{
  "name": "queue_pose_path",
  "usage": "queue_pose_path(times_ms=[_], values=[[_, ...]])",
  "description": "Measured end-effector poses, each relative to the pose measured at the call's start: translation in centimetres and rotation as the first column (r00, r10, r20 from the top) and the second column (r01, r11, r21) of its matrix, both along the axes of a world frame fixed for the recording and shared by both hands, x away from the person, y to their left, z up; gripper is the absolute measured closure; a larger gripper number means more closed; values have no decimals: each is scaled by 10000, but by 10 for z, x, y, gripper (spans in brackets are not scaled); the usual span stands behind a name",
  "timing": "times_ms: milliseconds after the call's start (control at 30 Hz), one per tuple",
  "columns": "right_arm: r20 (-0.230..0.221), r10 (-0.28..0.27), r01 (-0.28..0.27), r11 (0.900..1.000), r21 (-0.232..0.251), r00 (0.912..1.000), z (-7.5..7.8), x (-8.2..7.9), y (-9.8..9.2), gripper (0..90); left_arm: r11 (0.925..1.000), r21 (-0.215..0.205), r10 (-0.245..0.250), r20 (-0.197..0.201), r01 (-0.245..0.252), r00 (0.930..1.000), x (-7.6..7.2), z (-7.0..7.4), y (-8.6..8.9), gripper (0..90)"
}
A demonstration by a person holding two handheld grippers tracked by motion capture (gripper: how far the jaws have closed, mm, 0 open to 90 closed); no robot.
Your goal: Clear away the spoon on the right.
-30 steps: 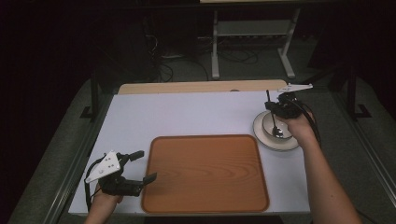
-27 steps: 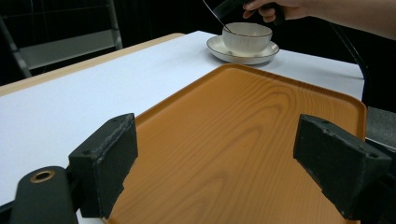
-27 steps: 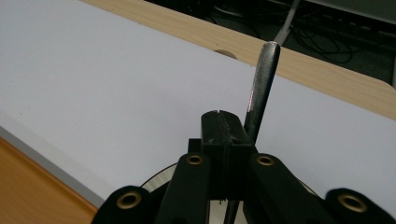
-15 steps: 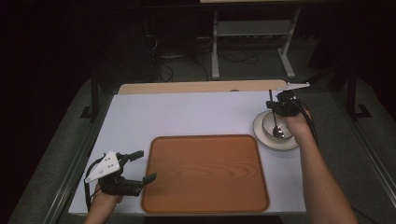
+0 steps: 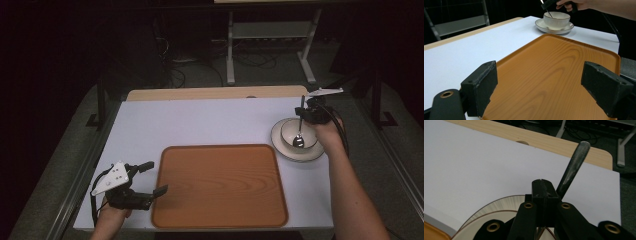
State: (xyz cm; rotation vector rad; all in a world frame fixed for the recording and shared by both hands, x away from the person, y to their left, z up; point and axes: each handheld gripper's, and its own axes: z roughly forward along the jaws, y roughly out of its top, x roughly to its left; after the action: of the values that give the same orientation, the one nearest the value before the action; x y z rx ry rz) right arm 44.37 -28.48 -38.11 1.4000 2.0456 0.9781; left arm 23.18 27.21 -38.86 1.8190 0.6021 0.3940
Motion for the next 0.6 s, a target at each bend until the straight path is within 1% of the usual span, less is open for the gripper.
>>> queue_pose_path(times_ms=[267,367,500,600], values=[[-126,-291,291,9996,-27,9995,0,-4,-11,894,10000,-10,4,-12,-4,10000,0,0,0,136],[-161,-487,485,9988,-68,9987,1,-8,-19,895,10000,-11,6,-6,-6,10000,0,0,0,136],[-169,-588,587,9983,-64,9981,1,-12,-24,895,10000,-2,7,-13,-7,10000,0,0,0,136],[-209,-727,724,9973,-141,9971,-1,-19,-31,895,10000,3,6,-16,-6,10000,0,0,0,136]])
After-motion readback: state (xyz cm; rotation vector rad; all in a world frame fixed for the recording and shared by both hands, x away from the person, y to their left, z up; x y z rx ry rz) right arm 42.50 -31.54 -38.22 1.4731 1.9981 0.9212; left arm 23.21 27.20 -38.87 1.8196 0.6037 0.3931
